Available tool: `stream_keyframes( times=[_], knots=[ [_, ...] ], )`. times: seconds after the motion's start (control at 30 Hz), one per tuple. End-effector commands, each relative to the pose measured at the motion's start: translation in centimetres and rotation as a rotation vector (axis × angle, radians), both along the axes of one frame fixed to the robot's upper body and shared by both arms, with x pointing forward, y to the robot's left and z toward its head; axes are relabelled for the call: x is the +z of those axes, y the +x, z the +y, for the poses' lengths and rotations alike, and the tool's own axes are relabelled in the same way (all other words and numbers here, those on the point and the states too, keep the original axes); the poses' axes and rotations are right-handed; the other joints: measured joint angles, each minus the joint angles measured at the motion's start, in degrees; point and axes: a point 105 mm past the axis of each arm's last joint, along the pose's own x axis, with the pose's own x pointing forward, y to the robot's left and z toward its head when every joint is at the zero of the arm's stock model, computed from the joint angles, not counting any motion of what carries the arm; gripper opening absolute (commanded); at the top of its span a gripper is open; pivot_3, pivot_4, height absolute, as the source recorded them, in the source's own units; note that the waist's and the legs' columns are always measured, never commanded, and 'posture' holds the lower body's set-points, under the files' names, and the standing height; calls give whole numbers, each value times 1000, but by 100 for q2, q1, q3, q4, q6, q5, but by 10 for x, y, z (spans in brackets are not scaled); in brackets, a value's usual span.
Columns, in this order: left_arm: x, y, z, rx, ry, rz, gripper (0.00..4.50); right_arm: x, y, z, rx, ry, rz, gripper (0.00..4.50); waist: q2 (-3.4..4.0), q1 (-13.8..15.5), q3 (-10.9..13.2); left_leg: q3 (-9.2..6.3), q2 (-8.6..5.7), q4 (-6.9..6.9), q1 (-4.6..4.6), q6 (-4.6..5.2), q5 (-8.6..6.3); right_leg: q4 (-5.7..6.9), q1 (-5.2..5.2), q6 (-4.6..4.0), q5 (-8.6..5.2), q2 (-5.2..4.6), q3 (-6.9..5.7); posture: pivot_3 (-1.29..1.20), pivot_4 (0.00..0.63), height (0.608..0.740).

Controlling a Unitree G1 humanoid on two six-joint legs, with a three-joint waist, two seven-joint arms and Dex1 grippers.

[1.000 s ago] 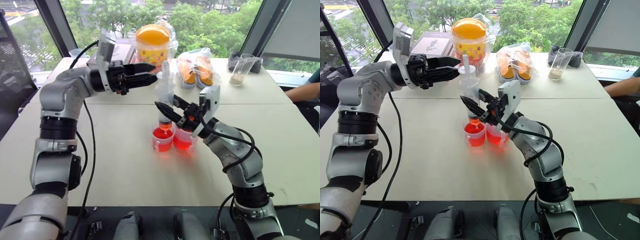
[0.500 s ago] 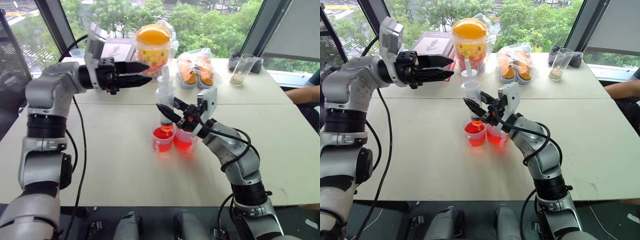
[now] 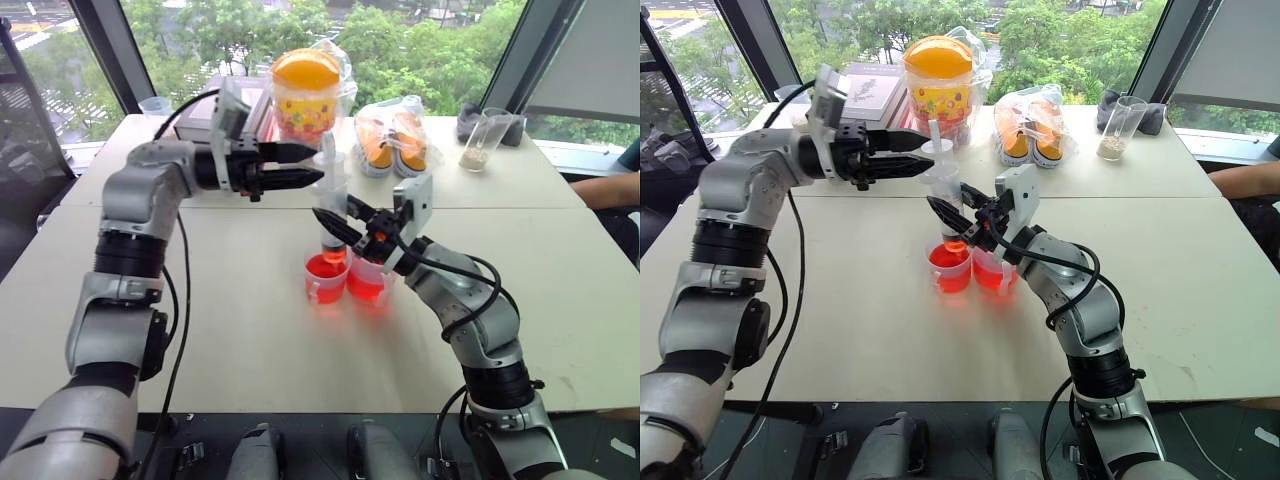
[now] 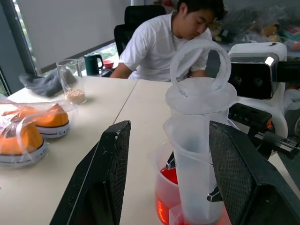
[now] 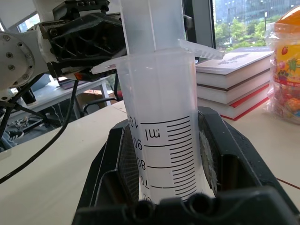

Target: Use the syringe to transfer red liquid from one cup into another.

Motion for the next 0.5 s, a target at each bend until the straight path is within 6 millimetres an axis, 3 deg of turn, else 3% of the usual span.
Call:
stream_keyframes(
  times=[0.03,0.2,0.5],
  knots=[
    [20,-3,-7,-25,-16,-75,2578,21,-9,5,30,11,-82,1406,0,0,0,0,0,0,0,0,0,0,0,0,0,0,0,0,150,740],
    [21,-9,-4,-75,1,-70,2578,20,-9,4,24,9,-80,1406,0,-8,0,0,0,0,0,0,0,1,0,0,0,0,0,0,150,740],
    [37,-13,24,-35,-39,-64,2578,21,-9,3,29,8,-81,1406,0,-10,0,-1,1,0,0,0,0,1,0,0,0,0,0,0,150,740]
  ],
)
